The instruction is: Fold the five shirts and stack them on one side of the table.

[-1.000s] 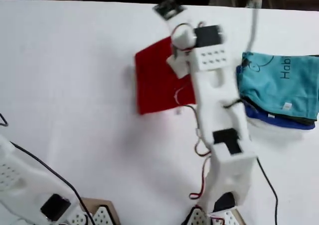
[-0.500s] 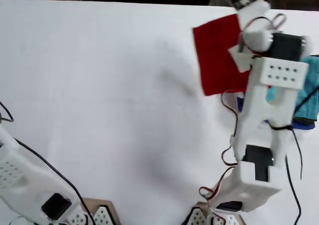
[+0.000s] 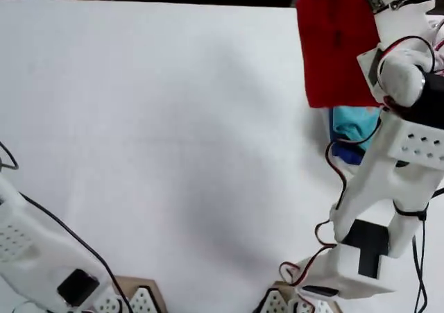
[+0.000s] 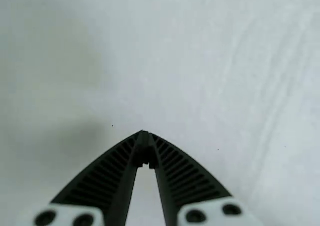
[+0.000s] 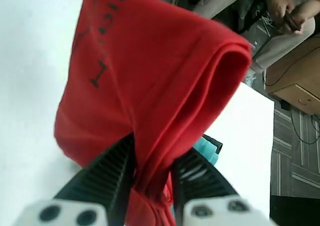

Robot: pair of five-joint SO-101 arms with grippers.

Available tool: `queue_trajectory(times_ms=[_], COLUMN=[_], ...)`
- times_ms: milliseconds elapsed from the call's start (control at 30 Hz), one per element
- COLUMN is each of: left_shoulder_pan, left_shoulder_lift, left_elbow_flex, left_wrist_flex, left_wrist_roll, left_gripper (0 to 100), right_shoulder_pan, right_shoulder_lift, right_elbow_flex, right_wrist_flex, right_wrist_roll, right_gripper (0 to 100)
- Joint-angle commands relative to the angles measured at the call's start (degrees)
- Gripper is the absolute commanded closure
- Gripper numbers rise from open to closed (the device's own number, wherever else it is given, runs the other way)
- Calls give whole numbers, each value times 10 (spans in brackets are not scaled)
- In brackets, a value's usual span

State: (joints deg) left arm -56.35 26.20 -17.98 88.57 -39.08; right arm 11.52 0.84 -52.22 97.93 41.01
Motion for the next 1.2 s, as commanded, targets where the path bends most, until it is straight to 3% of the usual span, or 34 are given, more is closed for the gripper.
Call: queue_trajectory(times_ms=[0,567,933,1167], left_shoulder_pan=[0,2,0,4], left_shoulder_lift=[-9,-9,-9,-9], left_elbow_flex=[-2,-2,-2,-2], left_wrist_flex=[-1,0,0,0], left_wrist_roll=[5,4,5,5], left_gripper=[973,973,973,973], right_shoulder_pan=[32,124,223,242], right_shoulder_lift=[-13,138,313,376], right_elbow_flex=[-28,-26,-32,-32], right_wrist_flex=[-3,-23,-124,-182], right_wrist_roll=[4,4,90,121], right_gripper=[978,978,978,978])
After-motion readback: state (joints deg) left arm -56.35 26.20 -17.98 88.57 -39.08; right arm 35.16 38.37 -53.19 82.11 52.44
